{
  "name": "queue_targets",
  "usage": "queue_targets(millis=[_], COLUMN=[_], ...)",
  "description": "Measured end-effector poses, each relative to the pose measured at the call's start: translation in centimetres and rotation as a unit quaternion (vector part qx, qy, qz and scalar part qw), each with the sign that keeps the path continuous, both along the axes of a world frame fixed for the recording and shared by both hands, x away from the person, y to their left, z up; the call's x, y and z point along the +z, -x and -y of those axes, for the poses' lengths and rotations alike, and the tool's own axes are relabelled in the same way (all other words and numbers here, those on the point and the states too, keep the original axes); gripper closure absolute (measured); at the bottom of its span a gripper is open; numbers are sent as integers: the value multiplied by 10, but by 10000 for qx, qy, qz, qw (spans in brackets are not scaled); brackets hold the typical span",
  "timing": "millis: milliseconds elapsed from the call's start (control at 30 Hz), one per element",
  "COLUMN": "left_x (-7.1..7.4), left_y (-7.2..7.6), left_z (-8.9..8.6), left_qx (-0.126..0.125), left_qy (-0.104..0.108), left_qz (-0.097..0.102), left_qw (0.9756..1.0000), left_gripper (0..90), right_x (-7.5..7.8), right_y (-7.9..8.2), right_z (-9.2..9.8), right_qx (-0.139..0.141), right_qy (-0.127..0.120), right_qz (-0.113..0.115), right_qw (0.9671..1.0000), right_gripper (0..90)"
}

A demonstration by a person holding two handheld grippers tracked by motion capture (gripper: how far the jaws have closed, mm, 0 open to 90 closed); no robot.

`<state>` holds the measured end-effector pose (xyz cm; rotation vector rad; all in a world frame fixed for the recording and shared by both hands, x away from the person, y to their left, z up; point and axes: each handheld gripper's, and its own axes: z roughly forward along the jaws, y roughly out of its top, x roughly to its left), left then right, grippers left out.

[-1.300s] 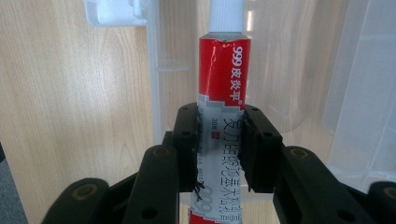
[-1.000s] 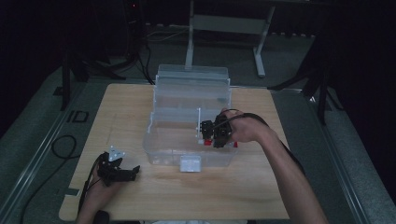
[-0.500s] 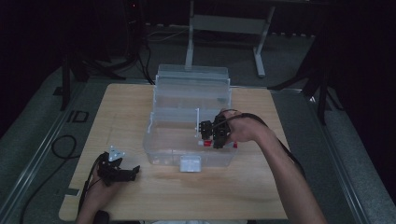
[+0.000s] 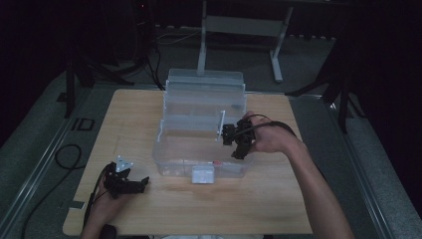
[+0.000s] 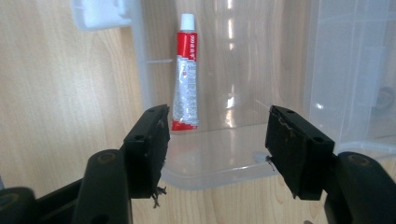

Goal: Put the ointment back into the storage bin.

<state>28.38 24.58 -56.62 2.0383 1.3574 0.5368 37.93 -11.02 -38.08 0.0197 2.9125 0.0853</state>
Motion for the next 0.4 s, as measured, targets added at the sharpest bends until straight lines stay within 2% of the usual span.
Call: queue_targets(millis=[233,333,400], left_x=[0,0,0], left_y=[0,0,0], left_z=[0,0,0], left_qx=[0,0,3], left_qy=[1,0,8], left_qz=[-2,-1,-4], left_qw=[10000,10000,10000], left_gripper=[31,31,31], right_x=[5,6,6], right_y=[22,36,48], right_z=[21,34,46], right_qx=[-43,-113,-223], right_qy=[-311,-532,-846], right_qz=[158,264,375], right_qw=[9994,9982,9955], right_gripper=[377,376,358])
